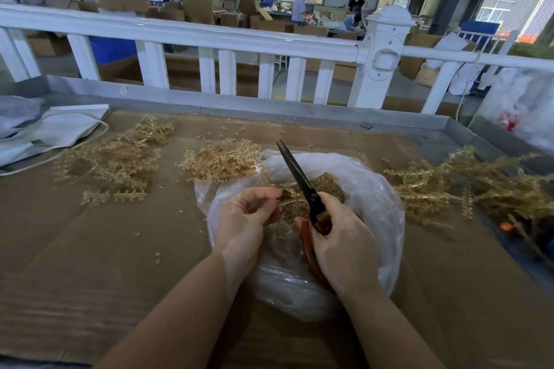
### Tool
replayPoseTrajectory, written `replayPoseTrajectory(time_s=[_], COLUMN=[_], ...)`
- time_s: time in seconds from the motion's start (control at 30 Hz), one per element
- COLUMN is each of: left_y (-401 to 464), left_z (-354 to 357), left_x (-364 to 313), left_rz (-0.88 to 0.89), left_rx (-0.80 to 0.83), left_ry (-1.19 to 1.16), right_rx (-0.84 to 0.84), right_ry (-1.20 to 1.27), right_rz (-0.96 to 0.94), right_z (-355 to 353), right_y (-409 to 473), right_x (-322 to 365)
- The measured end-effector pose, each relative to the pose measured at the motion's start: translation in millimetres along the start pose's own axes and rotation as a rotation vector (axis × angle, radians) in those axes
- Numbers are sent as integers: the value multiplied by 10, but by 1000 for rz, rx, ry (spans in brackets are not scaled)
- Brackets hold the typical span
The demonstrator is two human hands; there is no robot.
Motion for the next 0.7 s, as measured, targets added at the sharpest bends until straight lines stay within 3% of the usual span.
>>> replayPoseTrajectory(time_s=[0.7], left_y=[30], left_z=[28], left_x=[35], left_rz=[-189], left_rx=[-1], left_ry=[-127], right_rx=[-23], right_ry=[3], right_rz=[-23], right_z=[3], right_y=[-2], right_x=[18])
Point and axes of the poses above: each hand's wrist, its own y-axis towards the middle knuckle, its own z-axis out of the palm, x = y × z, the point moved 10 cm from there along y, towards the middle knuckle, and after that the axes turned 1 degree about -x, right-handed, at the moved point
